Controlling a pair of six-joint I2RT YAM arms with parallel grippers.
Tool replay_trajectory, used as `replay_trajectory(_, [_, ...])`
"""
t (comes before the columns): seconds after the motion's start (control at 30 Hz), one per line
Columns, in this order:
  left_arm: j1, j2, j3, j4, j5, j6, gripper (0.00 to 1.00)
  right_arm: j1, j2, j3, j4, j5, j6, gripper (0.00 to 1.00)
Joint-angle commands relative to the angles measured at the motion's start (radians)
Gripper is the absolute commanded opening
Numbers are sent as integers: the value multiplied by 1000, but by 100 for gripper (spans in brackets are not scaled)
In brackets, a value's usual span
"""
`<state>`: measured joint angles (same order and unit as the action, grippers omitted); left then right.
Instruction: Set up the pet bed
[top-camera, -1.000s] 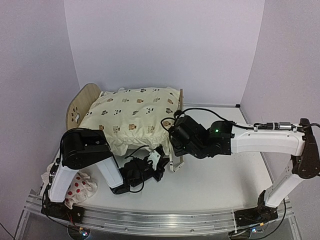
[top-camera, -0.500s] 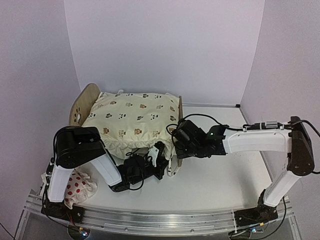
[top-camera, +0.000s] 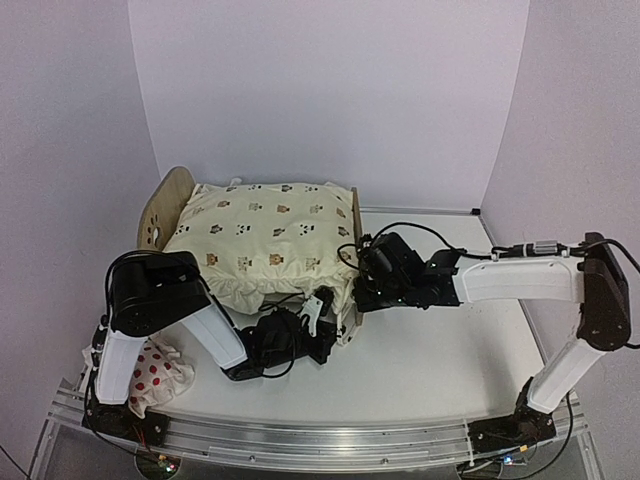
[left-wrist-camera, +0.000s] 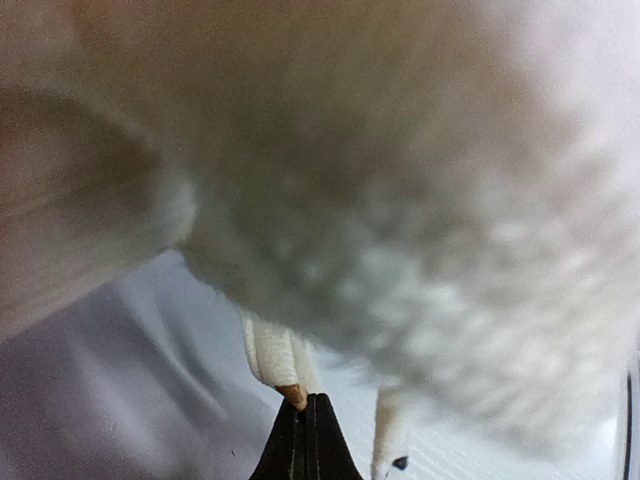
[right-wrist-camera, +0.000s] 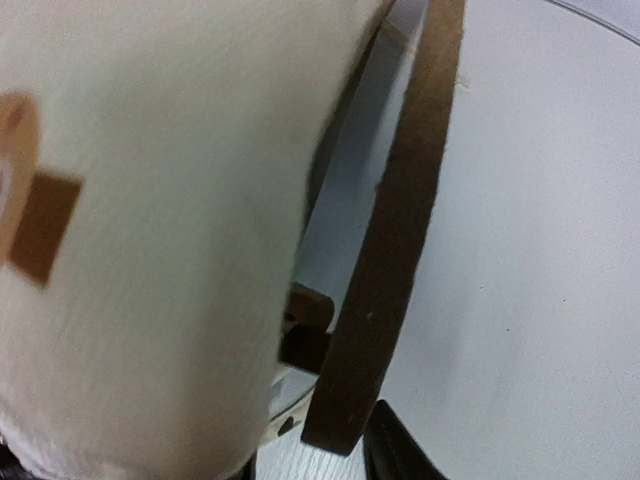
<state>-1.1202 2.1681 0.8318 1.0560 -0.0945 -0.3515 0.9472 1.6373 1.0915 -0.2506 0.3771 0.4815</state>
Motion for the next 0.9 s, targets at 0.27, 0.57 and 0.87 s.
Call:
replay_trajectory(0.27, [2, -97, 19, -92, 53, -80, 0, 3, -55, -56, 18, -125, -58, 39])
replay_trajectory(0.57, [-3, -140, -17, -120, 61, -105, 0, 1, -15, -47, 53, -4, -104, 39])
replay_trajectory(0.87, [-41, -160, -46, -137, 68, -137, 0, -28, 27, -54, 135, 20, -122, 21])
